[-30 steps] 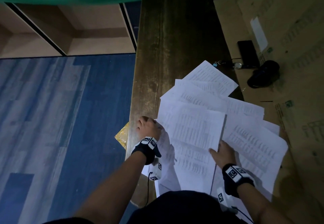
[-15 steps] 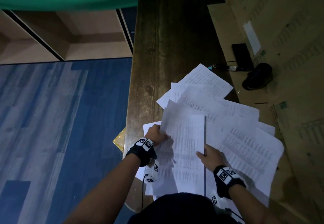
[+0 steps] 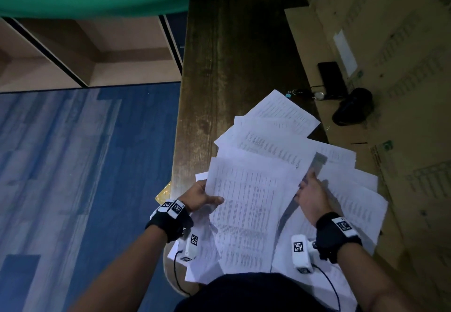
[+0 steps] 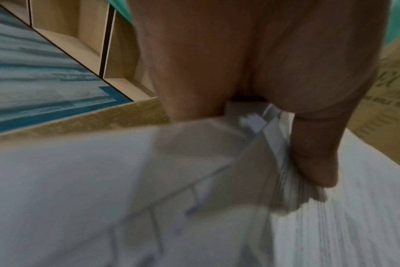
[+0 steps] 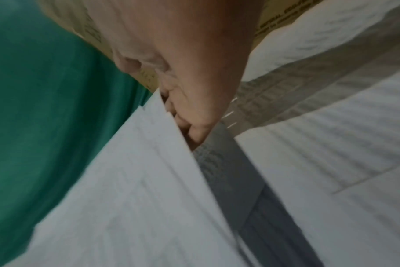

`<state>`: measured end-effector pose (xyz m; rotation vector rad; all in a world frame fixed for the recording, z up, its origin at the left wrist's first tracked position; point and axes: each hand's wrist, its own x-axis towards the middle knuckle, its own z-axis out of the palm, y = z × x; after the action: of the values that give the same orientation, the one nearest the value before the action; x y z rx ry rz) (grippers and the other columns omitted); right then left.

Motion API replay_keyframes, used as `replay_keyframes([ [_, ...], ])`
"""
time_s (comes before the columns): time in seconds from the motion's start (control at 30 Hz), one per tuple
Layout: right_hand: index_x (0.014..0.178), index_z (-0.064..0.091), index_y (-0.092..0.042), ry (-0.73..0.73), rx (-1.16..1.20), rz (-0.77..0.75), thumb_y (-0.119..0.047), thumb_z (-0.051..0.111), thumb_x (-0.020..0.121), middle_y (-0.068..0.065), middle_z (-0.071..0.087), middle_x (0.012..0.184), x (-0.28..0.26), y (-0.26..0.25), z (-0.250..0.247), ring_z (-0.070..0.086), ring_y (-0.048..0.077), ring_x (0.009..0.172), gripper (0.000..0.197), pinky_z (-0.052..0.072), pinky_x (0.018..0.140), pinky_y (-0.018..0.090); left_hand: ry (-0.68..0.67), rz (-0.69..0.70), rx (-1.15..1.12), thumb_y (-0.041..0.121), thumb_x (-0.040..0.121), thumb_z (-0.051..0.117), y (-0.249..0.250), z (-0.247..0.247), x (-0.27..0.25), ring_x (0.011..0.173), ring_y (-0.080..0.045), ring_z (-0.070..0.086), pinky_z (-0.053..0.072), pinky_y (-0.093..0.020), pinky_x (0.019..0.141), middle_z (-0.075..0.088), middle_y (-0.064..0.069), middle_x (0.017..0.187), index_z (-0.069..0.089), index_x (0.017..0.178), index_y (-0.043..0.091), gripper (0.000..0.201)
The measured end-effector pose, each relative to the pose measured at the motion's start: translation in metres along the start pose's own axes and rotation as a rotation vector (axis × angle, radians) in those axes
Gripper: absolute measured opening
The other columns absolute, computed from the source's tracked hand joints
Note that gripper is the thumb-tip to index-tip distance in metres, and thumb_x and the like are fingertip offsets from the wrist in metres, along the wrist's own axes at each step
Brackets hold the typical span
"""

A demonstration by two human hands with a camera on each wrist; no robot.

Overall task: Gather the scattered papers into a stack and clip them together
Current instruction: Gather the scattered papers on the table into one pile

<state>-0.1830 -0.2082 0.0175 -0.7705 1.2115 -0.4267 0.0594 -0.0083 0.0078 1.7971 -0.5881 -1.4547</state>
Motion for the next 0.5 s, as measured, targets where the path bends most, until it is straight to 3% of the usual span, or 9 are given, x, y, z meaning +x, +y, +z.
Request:
replay_keyframes([
  [0.07, 0.109, 0.066, -0.02, 0.04, -0.093, -0.035, -0.032, 0.047, 0.099, 0.014, 0.068, 0.118, 0.011, 0.01, 0.002, 0.065, 0.029, 0.1, 0.024, 0.049, 0.085, 0.038, -0.062, -0.014, 0.03, 0.012, 0.08, 0.08, 0.004, 0.004, -0.002, 0.105, -0.019, 0.07, 0.056, -0.04, 0.093, 0.075, 0.001, 0.112, 0.067, 0.112, 0.022, 0.036],
  [0.13, 0.086, 0.065, -0.015, 0.084, -0.405, -0.082, -0.02, 0.048, 0.096, 0.017, 0.07, 0.093, 0.018, 0.021, 0.005, 0.065, 0.03, 0.085, 0.02, 0.046, 0.073, 0.033, -0.104, -0.016, 0.043, 0.016, 0.078, 0.083, 0.008, 0.005, -0.002, 0.106, -0.018, 0.071, 0.057, -0.037, 0.09, 0.075, 0.001, 0.114, 0.068, 0.116, 0.022, 0.041],
  [0.17, 0.083, 0.062, -0.011, 0.094, -0.548, -0.093, -0.017, 0.045, 0.095, 0.017, 0.068, 0.086, 0.02, 0.027, 0.006, 0.063, 0.029, 0.08, 0.021, 0.044, 0.069, 0.032, -0.102, -0.011, 0.043, 0.016, 0.077, 0.083, 0.009, 0.004, -0.001, 0.106, -0.018, 0.071, 0.057, -0.037, 0.09, 0.076, 0.001, 0.114, 0.069, 0.116, 0.021, 0.042],
  [0.27, 0.091, 0.062, -0.006, 0.029, -0.791, -0.125, -0.015, 0.041, 0.095, 0.017, 0.068, 0.087, 0.024, 0.044, 0.007, 0.065, 0.032, 0.08, 0.023, 0.048, 0.067, 0.035, -0.037, -0.022, 0.07, 0.006, 0.079, 0.08, 0.011, 0.001, 0.001, 0.092, -0.019, 0.073, 0.059, -0.037, 0.085, 0.078, 0.003, 0.098, 0.072, 0.102, 0.018, 0.027],
  [0.37, 0.089, 0.061, -0.002, -0.008, -0.832, -0.148, -0.014, 0.048, 0.095, 0.02, 0.068, 0.084, 0.019, 0.049, -0.001, 0.066, 0.035, 0.082, 0.019, 0.046, 0.066, 0.034, 0.033, -0.041, 0.243, 0.017, 0.079, 0.074, 0.007, 0.004, 0.0, 0.094, -0.025, 0.073, 0.06, -0.044, 0.086, 0.078, -0.002, 0.094, 0.072, 0.085, 0.04, 0.024],
  [0.43, 0.097, 0.065, -0.006, 0.071, -0.802, -0.186, -0.015, 0.053, 0.094, 0.016, 0.069, 0.094, 0.012, 0.042, -0.017, 0.065, 0.031, 0.088, 0.015, 0.05, 0.075, 0.035, 0.068, -0.049, 0.306, 0.027, 0.077, 0.068, 0.001, 0.006, 0.001, 0.089, -0.027, 0.073, 0.061, -0.048, 0.082, 0.077, 0.0, 0.088, 0.069, 0.084, 0.048, 0.022],
  [0.5, 0.105, 0.066, -0.006, 0.272, -0.841, -0.244, -0.014, 0.059, 0.089, 0.017, 0.07, 0.104, 0.005, 0.035, -0.046, 0.065, 0.033, 0.095, 0.019, 0.053, 0.085, 0.041, 0.052, -0.046, 0.252, 0.033, 0.077, 0.07, -0.004, 0.007, 0.003, 0.085, -0.024, 0.073, 0.062, -0.053, 0.08, 0.077, 0.004, 0.085, 0.072, 0.091, 0.042, 0.017],
])
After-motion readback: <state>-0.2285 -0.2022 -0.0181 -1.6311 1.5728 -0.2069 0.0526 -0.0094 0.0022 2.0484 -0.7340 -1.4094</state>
